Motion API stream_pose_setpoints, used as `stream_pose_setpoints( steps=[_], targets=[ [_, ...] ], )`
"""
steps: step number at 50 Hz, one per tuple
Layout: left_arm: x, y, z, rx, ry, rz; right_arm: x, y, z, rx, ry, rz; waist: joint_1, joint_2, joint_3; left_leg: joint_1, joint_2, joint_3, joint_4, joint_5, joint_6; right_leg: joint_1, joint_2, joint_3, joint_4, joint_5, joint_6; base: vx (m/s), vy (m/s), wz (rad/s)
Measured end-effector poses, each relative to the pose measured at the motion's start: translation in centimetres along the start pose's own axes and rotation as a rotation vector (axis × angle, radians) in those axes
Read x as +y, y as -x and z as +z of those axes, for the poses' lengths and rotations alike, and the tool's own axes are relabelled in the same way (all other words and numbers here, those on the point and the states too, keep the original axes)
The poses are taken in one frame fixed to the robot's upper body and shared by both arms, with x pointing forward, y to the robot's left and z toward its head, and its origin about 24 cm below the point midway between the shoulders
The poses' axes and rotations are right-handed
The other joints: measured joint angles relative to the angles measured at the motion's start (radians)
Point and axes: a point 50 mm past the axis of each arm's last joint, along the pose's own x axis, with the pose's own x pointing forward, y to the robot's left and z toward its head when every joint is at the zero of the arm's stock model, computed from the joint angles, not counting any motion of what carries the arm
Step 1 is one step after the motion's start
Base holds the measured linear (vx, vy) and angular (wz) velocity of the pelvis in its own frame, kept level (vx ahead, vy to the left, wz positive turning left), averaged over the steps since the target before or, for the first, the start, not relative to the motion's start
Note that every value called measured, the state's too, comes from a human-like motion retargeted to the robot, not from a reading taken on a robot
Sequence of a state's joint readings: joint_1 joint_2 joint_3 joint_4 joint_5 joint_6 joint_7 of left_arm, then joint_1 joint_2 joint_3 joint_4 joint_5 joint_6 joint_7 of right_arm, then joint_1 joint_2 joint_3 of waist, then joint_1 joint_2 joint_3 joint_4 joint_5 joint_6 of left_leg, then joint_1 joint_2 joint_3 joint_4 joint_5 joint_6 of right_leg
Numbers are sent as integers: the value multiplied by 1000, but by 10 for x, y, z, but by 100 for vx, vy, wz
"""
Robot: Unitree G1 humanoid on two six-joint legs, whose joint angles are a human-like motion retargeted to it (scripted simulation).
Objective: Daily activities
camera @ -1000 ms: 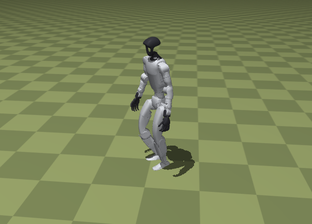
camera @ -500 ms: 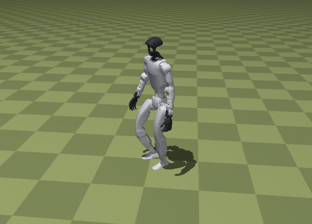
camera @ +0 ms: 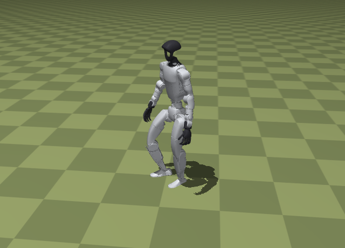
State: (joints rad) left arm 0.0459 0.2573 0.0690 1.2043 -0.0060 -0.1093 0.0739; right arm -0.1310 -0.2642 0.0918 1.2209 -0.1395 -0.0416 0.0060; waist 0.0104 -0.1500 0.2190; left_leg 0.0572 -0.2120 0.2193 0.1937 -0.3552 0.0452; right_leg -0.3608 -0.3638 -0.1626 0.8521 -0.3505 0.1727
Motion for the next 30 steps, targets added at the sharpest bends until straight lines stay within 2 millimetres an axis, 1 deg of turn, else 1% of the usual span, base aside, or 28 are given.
stream_pose_setpoints(
  steps=[11, 15, 17, 23, 27, 30],
  targets=[
    [3, 3, -12, 27, -75, 36, 1, 1, -4, 0, 64, -31, -12, 9, -18, 24, -2, 4, -50, 18, -6, -15, 1, -10, -11, 15, 3, 0, 0, 0],
    [6, 3, -13, 23, -100, 58, 2, 1, -6, 2, 86, -42, -15, 15, -24, 35, -1, 6, -71, 25, -8, -17, 7, -12, -20, 19, 2, 0, 0, 0],
    [8, 2, -8, 5, -110, 77, 3, 2, -7, 1, 95, -46, -16, 18, -27, 42, -1, 6, -83, 29, -9, -17, 9, -12, -23, 22, 2, 0, 0, 0],
    [12, -1, 15, -86, -126, 130, 8, 2, -6, -15, 121, -53, -20, 23, -32, 65, -2, 10, -121, 40, -12, -23, 11, -15, -19, 22, -1, 4, -2, -5],
    [15, -2, 32, -162, -131, 171, 11, 1, 2, -49, 140, -53, -28, 26, -34, 81, -3, 15, -145, 44, -15, -36, 9, -16, 2, 23, 0, 7, -3, -8],
    [20, -1, 51, -244, -128, 217, 12, 0, 12, -88, 153, -59, -38, 28, -36, 93, -2, 19, -163, 45, -18, -53, 5, -18, 23, 32, 2, 9, -4, -9]
  ],
)
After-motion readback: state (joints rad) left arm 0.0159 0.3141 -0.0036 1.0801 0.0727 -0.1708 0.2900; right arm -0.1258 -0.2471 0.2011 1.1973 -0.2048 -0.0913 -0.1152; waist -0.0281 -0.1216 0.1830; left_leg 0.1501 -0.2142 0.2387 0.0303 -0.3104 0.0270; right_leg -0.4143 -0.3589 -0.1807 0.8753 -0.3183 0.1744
